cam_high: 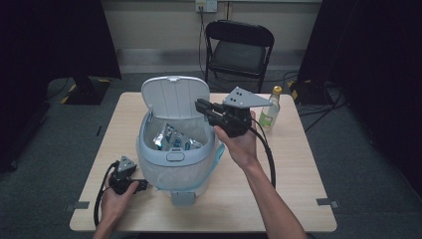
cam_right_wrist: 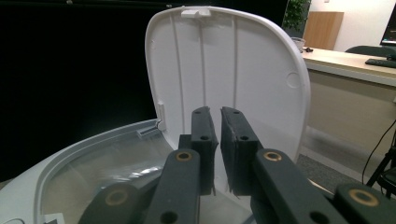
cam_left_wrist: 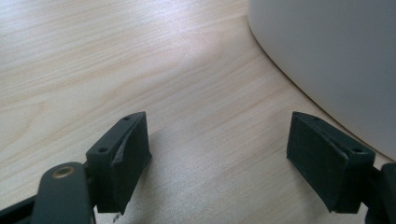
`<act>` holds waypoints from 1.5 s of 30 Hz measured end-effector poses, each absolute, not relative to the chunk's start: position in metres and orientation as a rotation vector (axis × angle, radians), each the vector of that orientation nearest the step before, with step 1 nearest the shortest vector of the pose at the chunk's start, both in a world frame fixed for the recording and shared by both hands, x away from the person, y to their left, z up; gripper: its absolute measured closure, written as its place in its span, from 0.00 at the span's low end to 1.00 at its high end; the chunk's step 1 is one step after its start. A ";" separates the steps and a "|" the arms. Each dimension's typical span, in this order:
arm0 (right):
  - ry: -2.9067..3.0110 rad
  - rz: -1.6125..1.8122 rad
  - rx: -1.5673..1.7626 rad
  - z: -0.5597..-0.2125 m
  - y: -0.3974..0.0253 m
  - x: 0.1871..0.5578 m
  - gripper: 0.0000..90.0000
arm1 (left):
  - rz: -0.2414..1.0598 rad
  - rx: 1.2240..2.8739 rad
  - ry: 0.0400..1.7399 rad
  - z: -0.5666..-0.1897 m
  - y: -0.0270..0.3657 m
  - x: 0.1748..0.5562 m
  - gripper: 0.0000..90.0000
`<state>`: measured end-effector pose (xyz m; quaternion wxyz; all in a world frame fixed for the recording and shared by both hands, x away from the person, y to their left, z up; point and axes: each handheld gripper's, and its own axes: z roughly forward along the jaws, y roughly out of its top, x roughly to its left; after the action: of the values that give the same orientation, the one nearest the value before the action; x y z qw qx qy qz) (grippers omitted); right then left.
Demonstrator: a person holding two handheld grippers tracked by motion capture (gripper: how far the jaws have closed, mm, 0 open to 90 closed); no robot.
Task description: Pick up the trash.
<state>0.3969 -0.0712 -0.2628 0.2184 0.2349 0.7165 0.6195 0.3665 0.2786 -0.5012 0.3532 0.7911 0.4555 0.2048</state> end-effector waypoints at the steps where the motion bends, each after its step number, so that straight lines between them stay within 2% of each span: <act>1: 1.984 1.720 0.652 -0.263 -0.072 0.397 0.93 | 0.530 2.046 1.178 -0.501 0.279 0.367 0.23; 16: 2.000 1.766 0.689 -0.269 -0.092 0.399 0.86 | 0.530 2.046 1.178 -0.501 0.279 0.367 0.23; 19: 1.994 1.769 0.696 -0.269 -0.097 0.400 0.84 | 0.530 2.046 1.178 -0.501 0.279 0.367 0.23; 21: 1.992 1.757 0.704 -0.271 -0.106 0.401 0.79 | 0.529 2.046 1.178 -0.501 0.279 0.367 0.23; 35: 1.970 1.727 0.770 -0.279 -0.138 0.405 0.71 | 0.529 2.046 1.178 -0.501 0.279 0.367 0.23; 45: 1.969 1.647 0.871 -0.297 -0.166 0.414 0.64 | 0.530 2.046 1.178 -0.501 0.279 0.367 0.23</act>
<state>0.4144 -0.1659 -0.2967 0.2139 0.3138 0.7095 0.5936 0.3666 0.2786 -0.5012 0.3532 0.7911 0.4556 0.2047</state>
